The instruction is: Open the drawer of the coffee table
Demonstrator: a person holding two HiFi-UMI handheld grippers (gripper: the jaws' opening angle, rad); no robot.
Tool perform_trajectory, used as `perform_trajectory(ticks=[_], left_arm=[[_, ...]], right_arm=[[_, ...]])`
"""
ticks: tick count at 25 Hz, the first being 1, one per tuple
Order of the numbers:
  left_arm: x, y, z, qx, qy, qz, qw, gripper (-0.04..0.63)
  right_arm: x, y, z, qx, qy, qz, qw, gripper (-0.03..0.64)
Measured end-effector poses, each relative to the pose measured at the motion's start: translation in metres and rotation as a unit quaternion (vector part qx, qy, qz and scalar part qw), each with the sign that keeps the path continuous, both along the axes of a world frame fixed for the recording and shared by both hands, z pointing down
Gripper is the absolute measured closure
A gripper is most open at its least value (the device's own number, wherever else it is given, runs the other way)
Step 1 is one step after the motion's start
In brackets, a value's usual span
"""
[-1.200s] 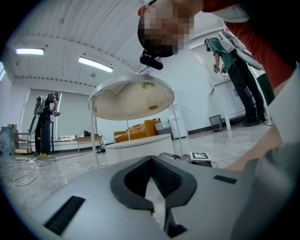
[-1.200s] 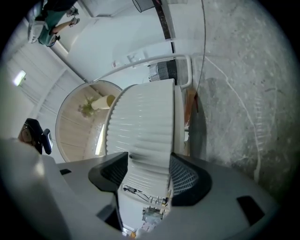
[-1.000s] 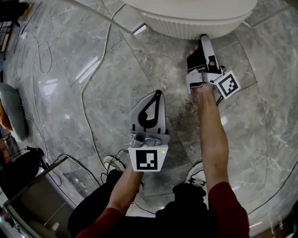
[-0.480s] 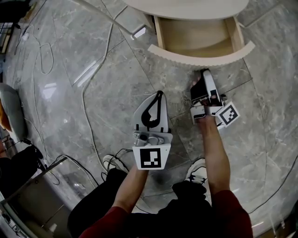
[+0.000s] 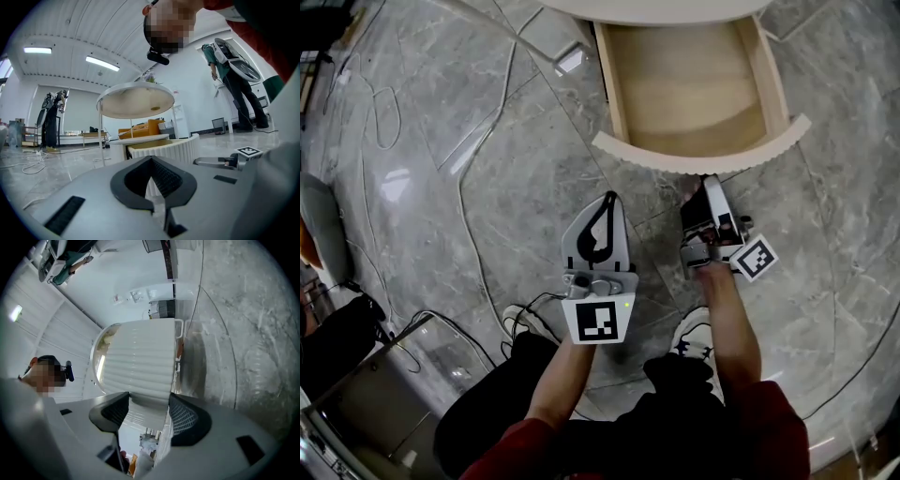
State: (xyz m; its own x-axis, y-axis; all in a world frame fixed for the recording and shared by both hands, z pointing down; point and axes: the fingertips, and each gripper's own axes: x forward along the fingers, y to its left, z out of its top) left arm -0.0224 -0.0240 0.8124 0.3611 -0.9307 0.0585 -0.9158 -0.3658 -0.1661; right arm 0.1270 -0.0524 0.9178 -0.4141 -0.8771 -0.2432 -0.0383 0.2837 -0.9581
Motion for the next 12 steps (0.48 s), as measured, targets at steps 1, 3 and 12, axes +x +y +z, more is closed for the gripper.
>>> perform_trajectory(ticks=[1,3,12], left_arm=[[0.0,0.0008,0.0005,0.0,0.0,0.0,1.0,0.583],[-0.0006,0.0011,0.0028,-0.003,-0.002,-0.001,1.0,0.583],[0.0031,-0.0002,0.0087,-0.008,0.004,0.0,1.0,0.583]], right_arm=[[-0.0011,-0.0009,0.0,0.0,-0.001,0.0,1.0,0.337],[-0.0013,-0.001,0.0006,-0.002,-0.004,0.003,1.0,0.337],[-0.0036,0.0036,0.0046,-0.016,0.025,-0.005,1.0,0.331]])
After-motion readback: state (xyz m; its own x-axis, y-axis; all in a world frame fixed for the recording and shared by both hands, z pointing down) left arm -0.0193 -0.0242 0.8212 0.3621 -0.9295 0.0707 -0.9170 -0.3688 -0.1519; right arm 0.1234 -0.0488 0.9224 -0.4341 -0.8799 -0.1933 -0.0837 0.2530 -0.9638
